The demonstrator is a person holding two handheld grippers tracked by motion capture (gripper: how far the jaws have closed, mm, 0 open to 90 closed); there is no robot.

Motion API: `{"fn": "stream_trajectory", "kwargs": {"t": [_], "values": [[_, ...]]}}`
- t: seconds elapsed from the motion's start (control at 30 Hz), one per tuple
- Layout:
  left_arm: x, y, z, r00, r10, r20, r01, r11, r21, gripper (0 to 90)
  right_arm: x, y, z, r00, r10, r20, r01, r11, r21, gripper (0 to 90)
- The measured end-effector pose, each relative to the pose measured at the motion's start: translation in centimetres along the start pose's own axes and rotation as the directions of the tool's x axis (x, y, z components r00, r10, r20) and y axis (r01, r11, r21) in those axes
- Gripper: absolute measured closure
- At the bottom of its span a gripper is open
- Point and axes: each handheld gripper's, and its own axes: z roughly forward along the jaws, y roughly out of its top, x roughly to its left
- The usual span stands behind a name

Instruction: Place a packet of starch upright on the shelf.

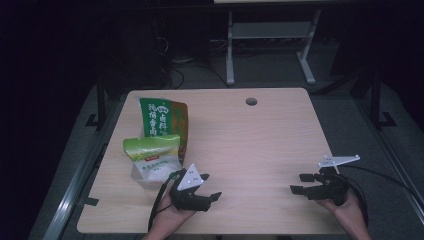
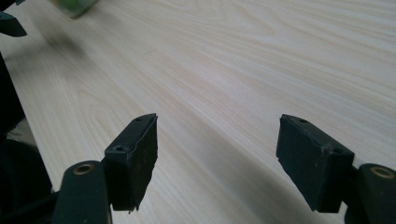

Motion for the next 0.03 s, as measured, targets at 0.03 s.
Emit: {"fn": "stream_trajectory", "kwargs": {"t": [0.03], "values": [[0.01,0.01,0.03,1.0000,0.002,0.002,-0.002,1.0000,0.000,30.1,0.09,-0.07,-0.02,1.0000,-0.004,0.003,0.004,1.000,-0.001,28.0]]}}
